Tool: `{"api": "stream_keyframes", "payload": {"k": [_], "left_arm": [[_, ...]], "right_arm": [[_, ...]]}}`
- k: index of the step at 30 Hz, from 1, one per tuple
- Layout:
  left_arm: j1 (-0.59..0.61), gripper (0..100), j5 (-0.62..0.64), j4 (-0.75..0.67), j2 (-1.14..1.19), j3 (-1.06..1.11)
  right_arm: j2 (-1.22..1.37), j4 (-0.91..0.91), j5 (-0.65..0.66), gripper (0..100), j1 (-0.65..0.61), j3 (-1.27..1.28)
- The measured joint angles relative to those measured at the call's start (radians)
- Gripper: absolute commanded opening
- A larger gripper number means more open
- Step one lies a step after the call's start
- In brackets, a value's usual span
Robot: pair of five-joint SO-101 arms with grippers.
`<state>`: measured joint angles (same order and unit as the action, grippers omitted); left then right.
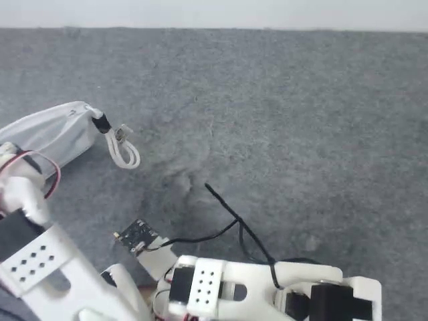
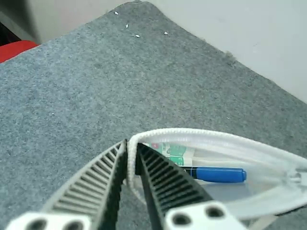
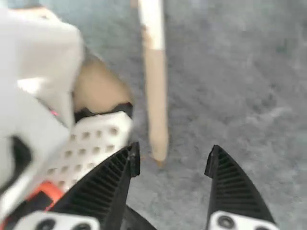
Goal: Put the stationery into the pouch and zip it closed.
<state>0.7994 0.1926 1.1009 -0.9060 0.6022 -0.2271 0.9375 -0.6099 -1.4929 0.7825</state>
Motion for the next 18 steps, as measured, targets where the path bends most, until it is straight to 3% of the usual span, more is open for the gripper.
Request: {"api": "stream_keyframes", "payload": {"k": [5,12,18], "left_arm": [[0.000,1,-0.002,0.000,0.000,0.000],[0.000,1,-0.002,0.000,0.000,0.000],[0.000,1,-0.002,0.000,0.000,0.000]], "right_arm": [[0.008,-0.044,0.000,21.0,-0.003,0.000],[0.106,-0.081,0.015,3.9,0.032,0.000],[0.150,-0.095,0.083,2.6,0.114,-0.002]]}}
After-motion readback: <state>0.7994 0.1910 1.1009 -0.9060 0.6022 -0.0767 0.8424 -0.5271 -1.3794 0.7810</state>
